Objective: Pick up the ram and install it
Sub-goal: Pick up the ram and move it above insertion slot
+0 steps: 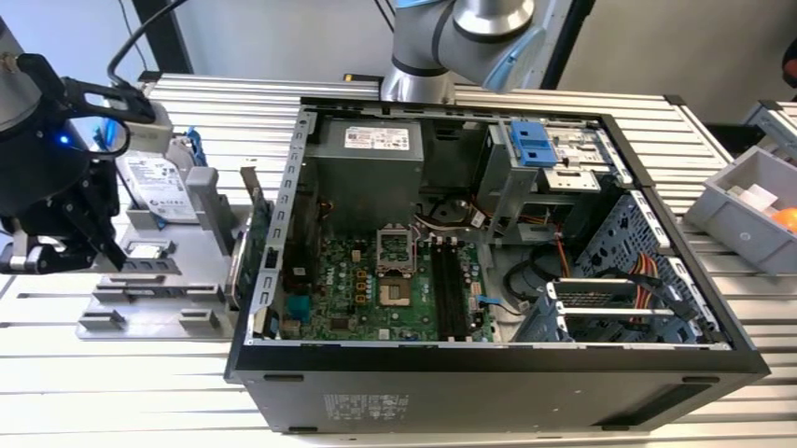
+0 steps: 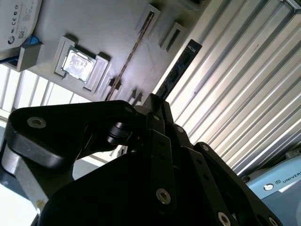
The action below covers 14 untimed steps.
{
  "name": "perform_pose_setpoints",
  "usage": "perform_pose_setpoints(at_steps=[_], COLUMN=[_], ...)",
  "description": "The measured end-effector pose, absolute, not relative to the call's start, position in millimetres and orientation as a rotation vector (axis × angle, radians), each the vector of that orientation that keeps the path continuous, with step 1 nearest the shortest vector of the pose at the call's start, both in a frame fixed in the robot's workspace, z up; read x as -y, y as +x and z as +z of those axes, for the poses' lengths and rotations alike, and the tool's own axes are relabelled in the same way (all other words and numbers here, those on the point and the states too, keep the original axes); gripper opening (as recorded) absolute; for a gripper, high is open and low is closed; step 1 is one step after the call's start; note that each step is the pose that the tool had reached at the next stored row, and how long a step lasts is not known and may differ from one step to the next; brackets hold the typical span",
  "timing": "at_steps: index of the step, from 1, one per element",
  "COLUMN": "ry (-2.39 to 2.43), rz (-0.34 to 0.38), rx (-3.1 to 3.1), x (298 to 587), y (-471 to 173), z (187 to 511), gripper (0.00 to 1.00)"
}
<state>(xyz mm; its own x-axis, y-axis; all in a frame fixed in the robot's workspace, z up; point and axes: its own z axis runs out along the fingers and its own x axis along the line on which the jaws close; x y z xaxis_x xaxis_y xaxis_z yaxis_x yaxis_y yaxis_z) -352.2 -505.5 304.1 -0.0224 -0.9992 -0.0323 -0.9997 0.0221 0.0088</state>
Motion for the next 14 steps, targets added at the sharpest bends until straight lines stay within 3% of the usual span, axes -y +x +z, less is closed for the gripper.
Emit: perform_pose_setpoints(at_steps=[14], ry=[-2.185], rz=[0.045], rx=[-2.234], x=[505.6], y=[-352.2], z=[312.3], gripper=[0.00])
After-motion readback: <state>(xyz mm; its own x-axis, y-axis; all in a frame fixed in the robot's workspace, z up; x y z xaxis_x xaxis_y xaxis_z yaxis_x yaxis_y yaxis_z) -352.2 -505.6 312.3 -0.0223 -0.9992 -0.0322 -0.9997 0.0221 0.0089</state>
